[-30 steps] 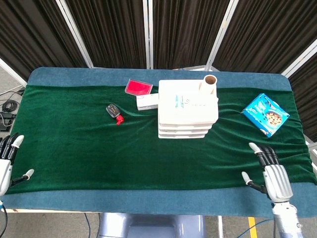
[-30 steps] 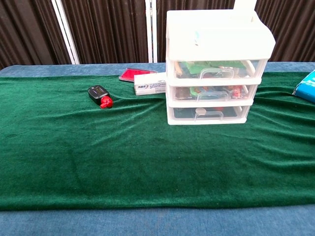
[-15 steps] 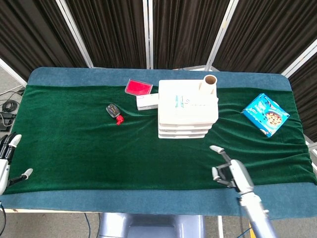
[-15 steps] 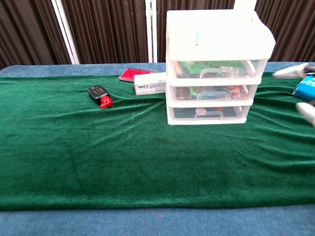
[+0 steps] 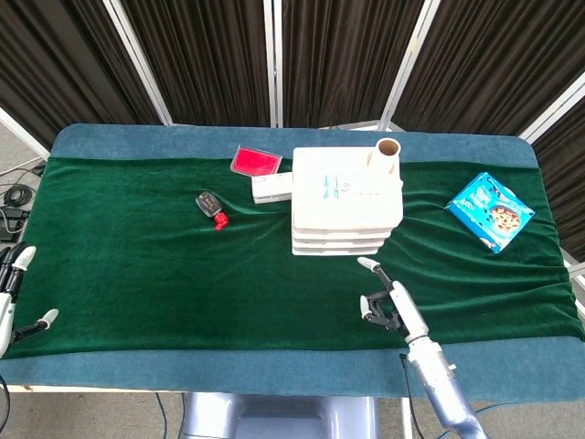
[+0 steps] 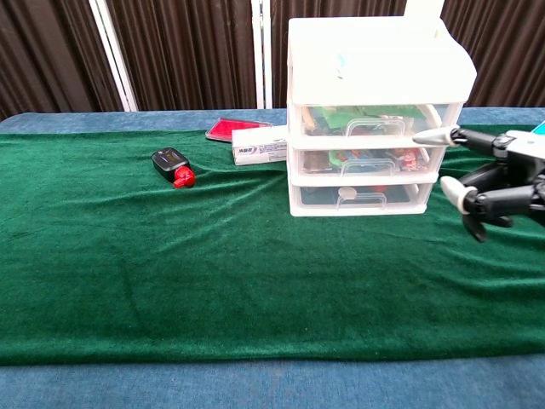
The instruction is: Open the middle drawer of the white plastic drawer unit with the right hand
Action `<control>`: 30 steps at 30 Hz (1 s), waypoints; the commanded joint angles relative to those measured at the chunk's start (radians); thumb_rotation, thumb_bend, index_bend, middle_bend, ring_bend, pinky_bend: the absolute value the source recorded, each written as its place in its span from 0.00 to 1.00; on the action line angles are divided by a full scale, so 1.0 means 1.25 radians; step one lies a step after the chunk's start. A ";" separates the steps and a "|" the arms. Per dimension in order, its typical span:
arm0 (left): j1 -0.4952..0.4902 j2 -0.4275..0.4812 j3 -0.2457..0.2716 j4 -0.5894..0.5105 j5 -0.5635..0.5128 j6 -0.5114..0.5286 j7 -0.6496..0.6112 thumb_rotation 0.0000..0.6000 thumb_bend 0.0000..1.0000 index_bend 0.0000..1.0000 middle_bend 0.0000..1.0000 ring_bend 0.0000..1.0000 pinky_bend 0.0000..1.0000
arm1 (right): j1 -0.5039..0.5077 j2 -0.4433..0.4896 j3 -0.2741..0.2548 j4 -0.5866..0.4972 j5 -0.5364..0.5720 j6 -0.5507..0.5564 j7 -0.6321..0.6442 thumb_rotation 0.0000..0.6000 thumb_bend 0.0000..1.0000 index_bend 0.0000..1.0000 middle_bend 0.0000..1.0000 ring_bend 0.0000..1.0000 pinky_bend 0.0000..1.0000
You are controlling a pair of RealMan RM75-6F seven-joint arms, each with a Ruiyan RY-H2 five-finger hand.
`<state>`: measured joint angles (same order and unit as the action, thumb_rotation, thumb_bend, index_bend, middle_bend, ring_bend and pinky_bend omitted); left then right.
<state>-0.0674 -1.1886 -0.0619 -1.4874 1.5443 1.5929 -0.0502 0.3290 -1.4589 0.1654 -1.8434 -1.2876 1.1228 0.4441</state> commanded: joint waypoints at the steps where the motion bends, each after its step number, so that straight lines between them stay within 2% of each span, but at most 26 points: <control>1: 0.001 0.000 -0.001 0.000 0.001 0.002 -0.001 1.00 0.16 0.00 0.00 0.00 0.00 | 0.011 -0.014 0.009 0.009 0.014 -0.016 0.011 1.00 0.54 0.15 0.91 0.90 0.72; 10: -0.001 0.001 -0.002 0.002 -0.002 -0.001 -0.007 1.00 0.16 0.00 0.00 0.00 0.00 | 0.035 -0.052 0.026 0.017 0.043 -0.039 0.007 1.00 0.55 0.15 0.91 0.90 0.72; 19: -0.001 0.004 -0.004 0.003 -0.007 -0.005 -0.019 1.00 0.16 0.00 0.00 0.00 0.00 | 0.074 -0.080 0.069 0.036 0.107 -0.105 0.047 1.00 0.55 0.12 0.91 0.90 0.72; 30: -0.003 0.007 -0.007 0.009 -0.014 -0.012 -0.031 1.00 0.16 0.00 0.00 0.00 0.00 | 0.095 -0.116 0.110 0.090 0.150 -0.110 0.060 1.00 0.56 0.09 0.91 0.90 0.72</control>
<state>-0.0712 -1.1796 -0.0709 -1.4771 1.5271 1.5784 -0.0893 0.4472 -1.6019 0.3003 -1.7329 -1.1030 0.9840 0.5175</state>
